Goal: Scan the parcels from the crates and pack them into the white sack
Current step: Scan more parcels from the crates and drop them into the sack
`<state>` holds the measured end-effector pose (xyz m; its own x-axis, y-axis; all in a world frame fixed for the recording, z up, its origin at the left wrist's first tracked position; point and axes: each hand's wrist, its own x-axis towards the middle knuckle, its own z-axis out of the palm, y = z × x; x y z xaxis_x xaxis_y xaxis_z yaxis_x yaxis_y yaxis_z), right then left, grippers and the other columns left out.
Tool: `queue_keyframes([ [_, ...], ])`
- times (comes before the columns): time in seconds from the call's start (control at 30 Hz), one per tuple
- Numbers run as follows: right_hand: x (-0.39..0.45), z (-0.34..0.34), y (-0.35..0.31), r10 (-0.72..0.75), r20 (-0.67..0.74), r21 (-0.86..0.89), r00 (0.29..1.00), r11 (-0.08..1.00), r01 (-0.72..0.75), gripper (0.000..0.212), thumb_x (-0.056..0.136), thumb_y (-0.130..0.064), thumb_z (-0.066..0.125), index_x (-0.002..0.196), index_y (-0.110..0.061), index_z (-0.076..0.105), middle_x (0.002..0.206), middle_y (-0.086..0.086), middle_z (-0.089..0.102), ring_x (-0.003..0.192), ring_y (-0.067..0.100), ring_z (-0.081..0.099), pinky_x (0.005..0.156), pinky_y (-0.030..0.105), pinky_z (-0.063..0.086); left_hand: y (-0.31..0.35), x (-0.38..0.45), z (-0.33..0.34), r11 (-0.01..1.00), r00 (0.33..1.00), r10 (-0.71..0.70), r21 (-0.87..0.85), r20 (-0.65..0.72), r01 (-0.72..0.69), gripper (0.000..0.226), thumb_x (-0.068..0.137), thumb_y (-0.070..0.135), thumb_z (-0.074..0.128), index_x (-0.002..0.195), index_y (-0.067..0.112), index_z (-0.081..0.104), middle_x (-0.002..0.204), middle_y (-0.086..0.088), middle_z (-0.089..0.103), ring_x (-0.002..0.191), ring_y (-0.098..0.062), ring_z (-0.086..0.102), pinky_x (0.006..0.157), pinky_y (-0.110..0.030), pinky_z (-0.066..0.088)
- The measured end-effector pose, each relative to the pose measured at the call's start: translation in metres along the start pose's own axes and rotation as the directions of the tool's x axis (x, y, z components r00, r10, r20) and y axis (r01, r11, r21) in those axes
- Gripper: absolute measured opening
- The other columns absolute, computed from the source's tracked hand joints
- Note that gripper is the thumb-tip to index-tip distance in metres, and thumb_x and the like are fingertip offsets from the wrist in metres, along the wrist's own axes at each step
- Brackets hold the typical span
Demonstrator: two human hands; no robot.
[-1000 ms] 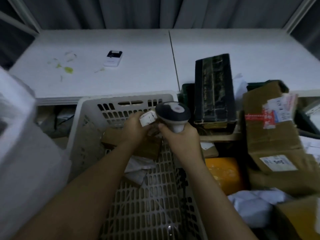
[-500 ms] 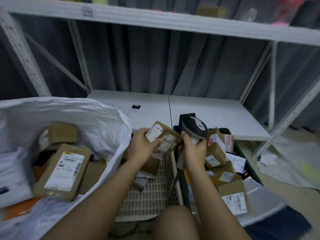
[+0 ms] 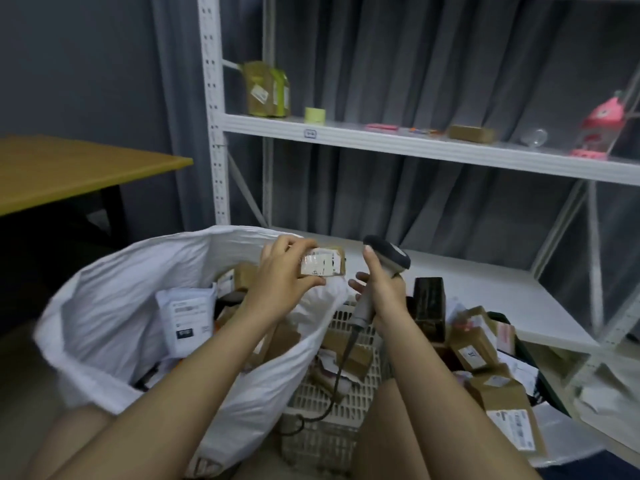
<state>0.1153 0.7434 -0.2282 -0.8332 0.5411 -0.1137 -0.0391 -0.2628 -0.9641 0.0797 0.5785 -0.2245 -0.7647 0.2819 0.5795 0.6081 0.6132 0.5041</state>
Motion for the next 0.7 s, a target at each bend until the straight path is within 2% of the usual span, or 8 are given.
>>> queue_keyframes([
  [0.1,-0.011,0.035,0.003,0.049,0.157,-0.053,0.986,0.998,-0.041,0.053,0.073,-0.050,0.079,0.107,-0.012,0.064,0.094,0.009,0.075,0.085,0.026,0.073,0.082,0.042,0.059,-0.013,-0.013,-0.023,0.973,0.987,0.161,0.167,-0.013,-0.157,0.053,0.074,0.020,0.078,0.122,0.024,0.056,0.122,0.001,0.046,0.117,-0.021,0.036,0.086,-0.031,0.043],
  [0.2,-0.017,0.059,0.012,0.033,0.242,-0.052,0.970,0.998,-0.021,0.032,0.076,-0.028,0.081,0.100,-0.010,0.069,0.097,0.012,0.075,0.086,0.025,0.072,0.080,0.039,0.060,-0.038,-0.024,-0.032,0.944,0.970,0.244,0.227,0.007,-0.240,0.053,0.071,0.018,0.080,0.117,0.022,0.055,0.119,-0.002,0.045,0.113,-0.024,0.039,0.079,-0.043,0.052],
  [0.33,-0.023,0.070,0.032,-0.032,0.268,-0.067,0.963,0.996,0.052,0.036,0.078,-0.017,0.079,0.109,-0.007,0.065,0.101,0.010,0.073,0.077,0.013,0.072,0.060,0.021,0.056,-0.058,-0.039,-0.043,0.965,0.996,-0.086,-0.247,0.021,0.088,0.059,0.070,0.049,0.074,0.121,0.037,0.046,0.123,0.010,0.033,0.118,-0.010,0.041,0.093,-0.030,0.049],
  [0.43,-0.025,0.069,0.043,-0.045,0.329,-0.069,0.943,0.995,0.071,0.034,0.078,-0.012,0.078,0.108,-0.008,0.063,0.096,0.006,0.073,0.076,0.012,0.072,0.061,0.021,0.057,-0.066,-0.038,-0.049,0.720,0.879,-0.466,-0.532,0.105,0.445,0.062,0.078,0.049,0.065,0.130,0.031,0.038,0.134,0.006,0.039,0.117,-0.010,0.048,0.091,-0.031,0.050],
  [0.5,-0.024,0.070,0.051,-0.060,0.368,-0.091,0.928,0.991,0.100,0.026,0.078,-0.011,0.078,0.100,-0.011,0.064,0.093,0.005,0.073,0.082,0.017,0.072,0.065,0.023,0.057,-0.072,-0.037,-0.052,0.474,0.773,-0.535,-0.636,0.341,0.609,0.064,0.081,0.050,0.063,0.132,0.018,0.045,0.128,-0.002,0.058,0.108,-0.014,0.062,0.078,-0.030,0.055],
  [0.57,-0.026,0.072,0.058,-0.065,0.377,-0.125,0.924,0.985,0.120,0.033,0.077,-0.016,0.080,0.105,-0.013,0.062,0.097,0.002,0.072,0.088,0.017,0.070,0.069,0.023,0.055,-0.074,-0.038,-0.051,0.342,0.746,-0.522,-0.700,0.413,0.627,0.052,0.085,0.037,0.066,0.129,0.011,0.053,0.111,-0.005,0.069,0.095,-0.015,0.069,0.065,-0.024,0.055],
  [0.63,-0.025,0.076,0.064,-0.087,0.332,-0.138,0.939,0.981,0.139,0.053,0.076,-0.024,0.082,0.121,-0.017,0.055,0.108,-0.003,0.068,0.097,0.014,0.066,0.078,0.029,0.057,-0.073,-0.040,-0.047,0.418,0.767,-0.563,-0.695,0.308,0.586,0.042,0.087,0.023,0.068,0.124,0.010,0.055,0.102,0.000,0.068,0.085,-0.011,0.068,0.059,-0.019,0.053],
  [0.7,-0.022,0.076,0.070,-0.122,0.277,-0.146,0.953,0.975,0.168,0.064,0.074,-0.030,0.083,0.128,-0.021,0.052,0.118,-0.004,0.065,0.106,0.016,0.064,0.086,0.036,0.056,-0.075,-0.041,-0.045,0.667,0.833,-0.541,-0.546,0.114,0.507,0.043,0.083,0.019,0.073,0.120,0.019,0.053,0.101,0.008,0.062,0.084,-0.002,0.062,0.063,-0.018,0.054],
])
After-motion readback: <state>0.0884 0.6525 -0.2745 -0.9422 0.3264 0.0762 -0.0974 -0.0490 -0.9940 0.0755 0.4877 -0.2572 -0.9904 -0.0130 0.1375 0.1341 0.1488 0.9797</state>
